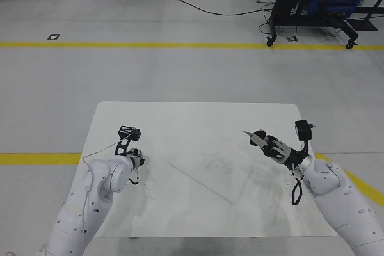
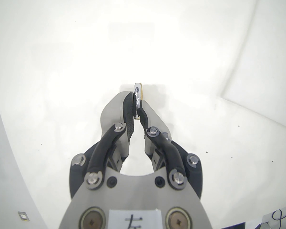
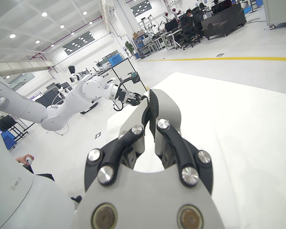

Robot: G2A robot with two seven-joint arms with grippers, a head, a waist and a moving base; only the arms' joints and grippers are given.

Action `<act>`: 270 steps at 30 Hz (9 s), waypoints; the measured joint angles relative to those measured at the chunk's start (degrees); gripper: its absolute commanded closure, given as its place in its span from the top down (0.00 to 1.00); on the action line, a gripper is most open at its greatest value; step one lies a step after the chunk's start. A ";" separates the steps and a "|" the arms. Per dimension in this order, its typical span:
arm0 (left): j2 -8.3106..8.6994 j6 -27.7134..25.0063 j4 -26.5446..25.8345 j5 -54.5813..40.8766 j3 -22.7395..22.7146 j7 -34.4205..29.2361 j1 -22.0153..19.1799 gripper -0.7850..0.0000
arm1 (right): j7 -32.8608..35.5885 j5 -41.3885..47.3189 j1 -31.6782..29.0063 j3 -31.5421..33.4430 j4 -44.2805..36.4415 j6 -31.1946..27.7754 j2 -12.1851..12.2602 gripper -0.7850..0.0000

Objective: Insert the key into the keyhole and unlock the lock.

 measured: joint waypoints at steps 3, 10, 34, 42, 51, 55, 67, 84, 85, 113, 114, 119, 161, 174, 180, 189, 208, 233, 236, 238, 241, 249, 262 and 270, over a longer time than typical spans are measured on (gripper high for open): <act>-0.10 0.04 0.03 0.28 0.02 -0.04 -0.06 0.09 | 0.00 0.00 0.00 0.00 0.00 0.00 0.00 0.00; -0.32 0.59 -0.12 1.05 -0.04 -0.11 -0.12 0.32 | 0.00 0.00 0.00 0.00 0.00 0.00 0.00 0.00; -1.24 0.85 1.71 3.17 0.65 -2.27 -1.42 0.00 | 0.00 0.00 0.00 0.00 0.00 0.00 0.00 0.00; -0.92 -2.55 -3.32 -5.92 -5.30 4.01 3.35 0.00 | 0.00 0.00 0.00 0.00 0.00 0.00 0.00 0.00; -0.75 -21.25 -8.58 -32.74 -12.36 14.63 8.47 0.00 | 0.00 0.00 0.00 0.00 0.00 0.00 0.00 0.00; -0.90 -32.50 -6.49 -43.64 -10.28 15.15 6.74 0.00 | 0.00 0.00 0.00 0.00 0.00 0.00 0.00 0.00; -0.91 -40.08 -2.49 -45.12 -8.12 15.71 4.42 0.00 | -0.05 0.07 -0.02 -0.07 -0.09 0.06 -0.02 0.00; -4.68 -28.84 23.70 -78.79 1.62 19.50 -12.88 0.00 | -4.67 -0.23 11.31 -10.71 1.35 1.17 -4.27 0.00; -4.68 -28.84 23.69 -78.80 1.62 19.51 -12.88 0.00 | -4.67 -0.22 11.31 -10.71 1.35 1.17 -4.27 0.00; -9.10 -23.48 31.50 -107.22 8.67 11.90 -17.41 0.00 | -18.01 -21.22 12.84 -18.53 -3.84 2.38 -10.05 0.00; -9.12 -23.61 31.54 -107.01 8.69 11.64 -17.38 0.00 | -18.35 -21.87 12.85 -18.66 -3.71 2.43 -10.20 0.00; -9.26 -23.31 31.43 -106.39 9.12 9.21 -17.29 0.00 | -21.40 -24.61 13.37 -19.04 -2.79 3.02 -11.11 0.00; -7.81 -35.27 27.28 -94.66 8.51 -16.41 -17.67 0.00 | -21.43 -16.61 17.32 -13.46 7.42 0.00 -12.40 0.00; -7.81 -35.82 28.64 -94.10 9.47 -14.81 -18.61 0.00 | -2.22 -3.13 18.98 -19.62 2.23 0.00 -9.29 0.00; -7.62 -36.41 29.02 -94.06 8.75 -13.25 -18.77 0.00 | 2.33 2.10 18.29 -19.62 0.10 0.00 -7.78 0.00; -7.49 -37.54 29.81 -94.53 6.76 -5.87 -18.40 0.00 | 6.10 7.61 16.53 -18.51 -3.11 0.00 -6.10 0.00; -7.89 -19.12 24.16 -88.04 8.09 11.64 -18.09 0.00 | 6.23 17.69 11.50 -15.69 -2.72 6.15 -5.09 0.00; -9.09 -14.66 25.28 -84.88 11.19 17.70 -21.23 0.00 | 19.71 34.62 -3.26 -4.03 -13.44 20.28 -0.98 0.00; -9.38 -10.88 25.06 -87.47 11.59 18.61 -20.51 0.00 | 16.07 24.49 -3.23 -4.57 -15.28 21.19 -1.34 0.00; -9.52 -8.07 25.23 -89.54 11.49 19.36 -20.06 0.00 | 15.51 18.13 -3.38 -3.51 -17.12 21.26 -1.19 0.00; -9.74 -4.13 25.44 -91.12 11.64 20.22 -20.05 0.00 | 13.57 3.94 -5.03 -0.48 -23.21 23.38 -0.70 0.00; -10.03 3.41 26.36 -92.18 12.22 20.38 -20.84 0.00 | 10.01 -48.08 -13.73 2.49 -44.22 40.14 0.03 0.00; -10.35 2.33 25.60 -95.82 11.15 20.46 -19.50 0.00 | 10.51 -75.28 -15.67 -2.51 -47.83 52.17 -0.53 0.00; -10.60 13.43 26.02 -100.84 11.19 23.01 -19.46 0.00 | 5.97 -95.80 -13.37 -8.77 -47.99 43.25 -0.43 0.00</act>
